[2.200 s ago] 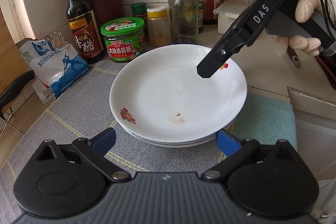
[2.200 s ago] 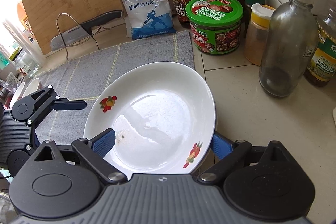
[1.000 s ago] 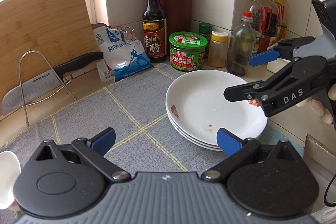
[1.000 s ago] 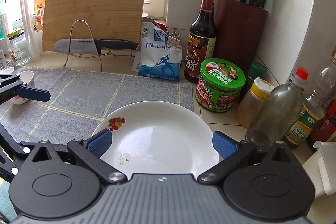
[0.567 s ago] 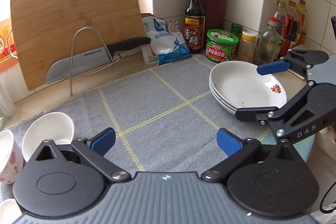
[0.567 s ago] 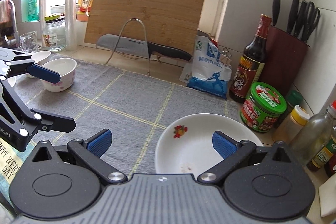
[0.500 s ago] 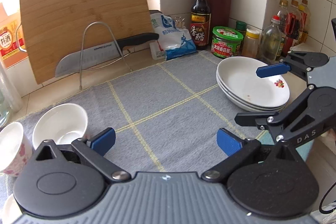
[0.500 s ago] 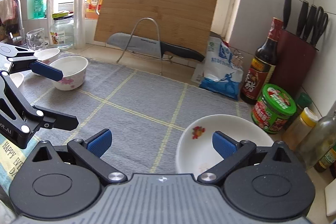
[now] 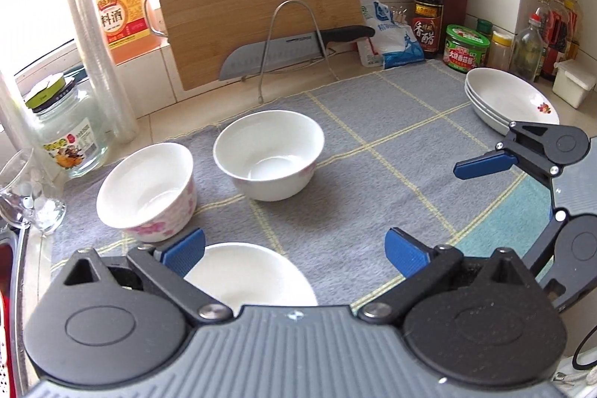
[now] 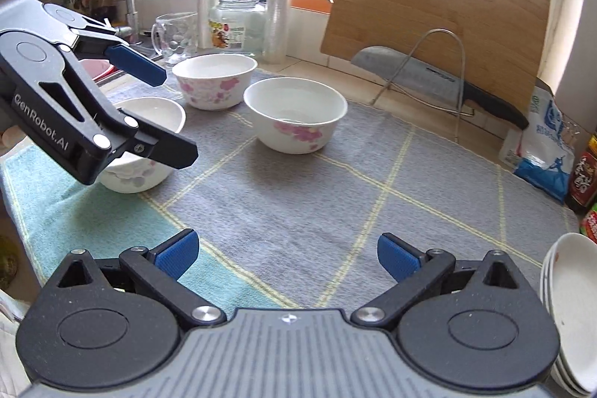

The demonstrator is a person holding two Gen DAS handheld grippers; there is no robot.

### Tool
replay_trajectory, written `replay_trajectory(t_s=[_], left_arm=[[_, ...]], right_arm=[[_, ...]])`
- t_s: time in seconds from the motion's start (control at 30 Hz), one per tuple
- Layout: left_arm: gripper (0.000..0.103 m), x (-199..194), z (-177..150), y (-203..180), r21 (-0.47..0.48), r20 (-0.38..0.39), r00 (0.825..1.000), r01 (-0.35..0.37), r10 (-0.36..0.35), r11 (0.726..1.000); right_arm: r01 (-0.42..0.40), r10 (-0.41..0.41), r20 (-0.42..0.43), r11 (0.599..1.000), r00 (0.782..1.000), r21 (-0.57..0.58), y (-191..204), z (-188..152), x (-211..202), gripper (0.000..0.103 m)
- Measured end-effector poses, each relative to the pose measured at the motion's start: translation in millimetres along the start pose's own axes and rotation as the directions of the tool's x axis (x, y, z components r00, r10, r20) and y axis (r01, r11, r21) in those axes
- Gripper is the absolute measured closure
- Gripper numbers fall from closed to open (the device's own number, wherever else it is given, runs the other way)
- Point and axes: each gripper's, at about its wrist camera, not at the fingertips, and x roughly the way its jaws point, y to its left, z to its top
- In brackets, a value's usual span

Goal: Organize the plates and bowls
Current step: 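Move the left tool to a white pink-flower bowl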

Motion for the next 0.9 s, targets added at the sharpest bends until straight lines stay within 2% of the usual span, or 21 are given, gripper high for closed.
replay_trajectory(t_s=[0.37,0.6,0.67,0.73,0.9], left_arm=[[0.004,8.5,-28.1,59.6,-0.010,-0.110,0.994,-0.028,0.027,1.000],[0.019,20.5,-38.2,73.6,-0.060,-0.171,0.985,0.020,-0.030,0.998],[0.023,21.9,-39.4,74.1,-0.064,-0.176,0.983,0.032,-0.042,0.997],[0.028,23.4,-39.8,73.8,-0.066,-0.187,0.981,0.047,-0.059,0.997],[0.037,25.0,-39.8,73.1,-0.066,-0.195,0.977,0.079,-0.090,0.995]], right_arm=[[-0.128,0.129,0.007,0.988,0.992,-0.085,52.1,17.5,31.1,0.000],[-0.177,0.180,0.016,0.978,0.984,-0.109,69.2,28.2,44.8,0.002],[-0.184,0.187,0.014,0.975,0.982,-0.121,73.4,30.3,47.4,0.004],[-0.190,0.192,0.008,0.973,0.981,-0.132,76.1,31.6,49.6,0.012],[-0.206,0.208,0.001,0.968,0.978,-0.140,78.4,33.6,51.6,0.018]])
